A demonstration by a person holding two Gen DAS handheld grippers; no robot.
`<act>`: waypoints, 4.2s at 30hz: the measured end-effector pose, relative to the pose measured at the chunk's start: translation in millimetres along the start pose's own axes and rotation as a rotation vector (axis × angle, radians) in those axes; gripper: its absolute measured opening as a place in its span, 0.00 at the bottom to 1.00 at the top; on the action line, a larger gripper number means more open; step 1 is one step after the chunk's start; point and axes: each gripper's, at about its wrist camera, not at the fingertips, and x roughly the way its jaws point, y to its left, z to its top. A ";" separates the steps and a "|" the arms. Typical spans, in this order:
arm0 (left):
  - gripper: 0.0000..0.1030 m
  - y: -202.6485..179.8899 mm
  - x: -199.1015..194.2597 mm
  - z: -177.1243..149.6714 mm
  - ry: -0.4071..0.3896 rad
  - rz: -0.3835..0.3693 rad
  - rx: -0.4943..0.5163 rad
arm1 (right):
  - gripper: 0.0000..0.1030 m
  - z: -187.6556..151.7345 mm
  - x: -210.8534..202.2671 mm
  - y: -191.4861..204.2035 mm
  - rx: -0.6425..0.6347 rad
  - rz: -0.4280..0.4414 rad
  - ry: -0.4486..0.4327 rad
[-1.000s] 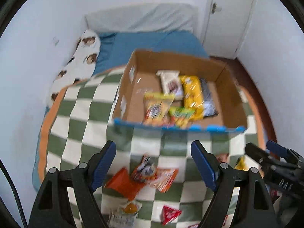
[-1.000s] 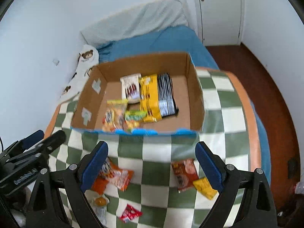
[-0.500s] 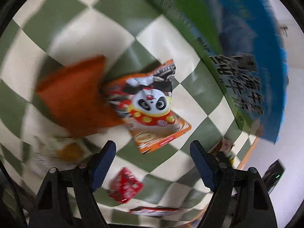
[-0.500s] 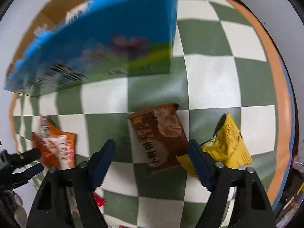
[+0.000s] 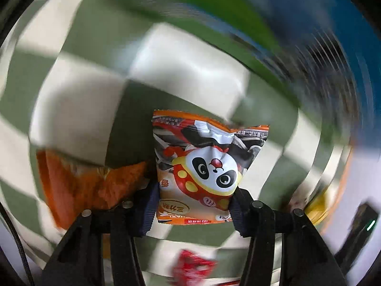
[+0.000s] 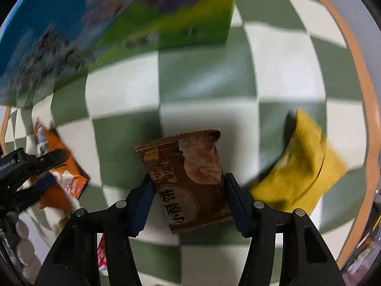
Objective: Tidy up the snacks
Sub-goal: 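Carry the panda bag with left tool while right tool carries brown packet into box, then move both tools back toward the remaining snacks on the blanket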
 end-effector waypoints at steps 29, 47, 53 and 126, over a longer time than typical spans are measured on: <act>0.43 -31.5 -4.7 -56.5 -0.029 0.139 0.219 | 0.57 -53.8 13.0 13.7 0.009 -0.031 0.012; 0.43 -76.1 -215.6 24.7 -0.281 -0.173 0.226 | 0.57 26.8 -191.4 19.9 -0.038 0.263 -0.254; 0.44 -100.5 -222.2 118.7 -0.273 -0.088 0.246 | 0.57 112.4 -225.5 55.4 -0.072 0.226 -0.355; 0.83 -73.9 -259.2 -16.7 -0.572 0.079 0.311 | 0.94 37.9 -262.8 69.1 -0.138 0.003 -0.604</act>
